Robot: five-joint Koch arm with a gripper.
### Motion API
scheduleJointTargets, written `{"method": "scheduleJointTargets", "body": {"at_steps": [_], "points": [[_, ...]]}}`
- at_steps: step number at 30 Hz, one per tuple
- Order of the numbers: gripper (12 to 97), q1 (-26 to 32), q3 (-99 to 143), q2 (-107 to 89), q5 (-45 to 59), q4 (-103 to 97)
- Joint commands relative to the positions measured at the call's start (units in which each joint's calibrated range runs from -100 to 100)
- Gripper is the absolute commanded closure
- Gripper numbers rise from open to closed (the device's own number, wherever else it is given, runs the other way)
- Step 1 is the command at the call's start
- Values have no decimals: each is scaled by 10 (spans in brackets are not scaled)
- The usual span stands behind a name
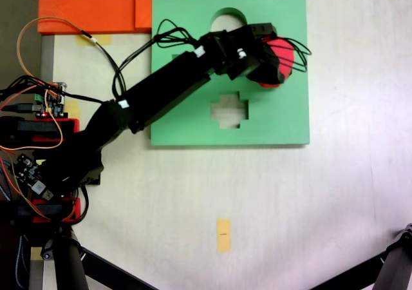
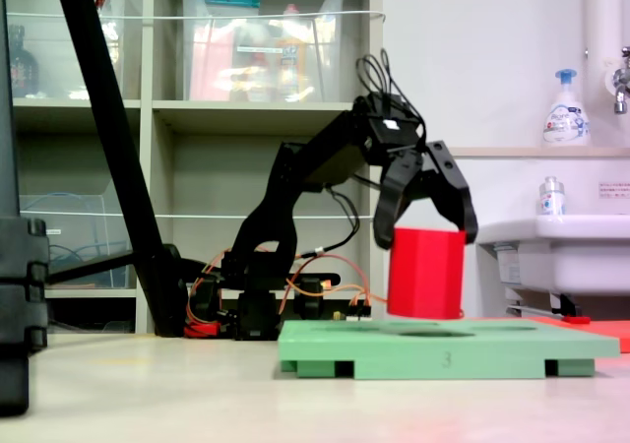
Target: Put the octagonal pillar block into the corresponding hole
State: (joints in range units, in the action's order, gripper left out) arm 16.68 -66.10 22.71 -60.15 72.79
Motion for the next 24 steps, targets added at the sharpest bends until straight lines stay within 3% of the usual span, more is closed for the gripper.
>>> {"method": "scheduleJointTargets", "body": {"at_steps": [1,24], "points": [[642,-4,-44,2,4,-81],[642,22,-43,35,-17,-38]]}}
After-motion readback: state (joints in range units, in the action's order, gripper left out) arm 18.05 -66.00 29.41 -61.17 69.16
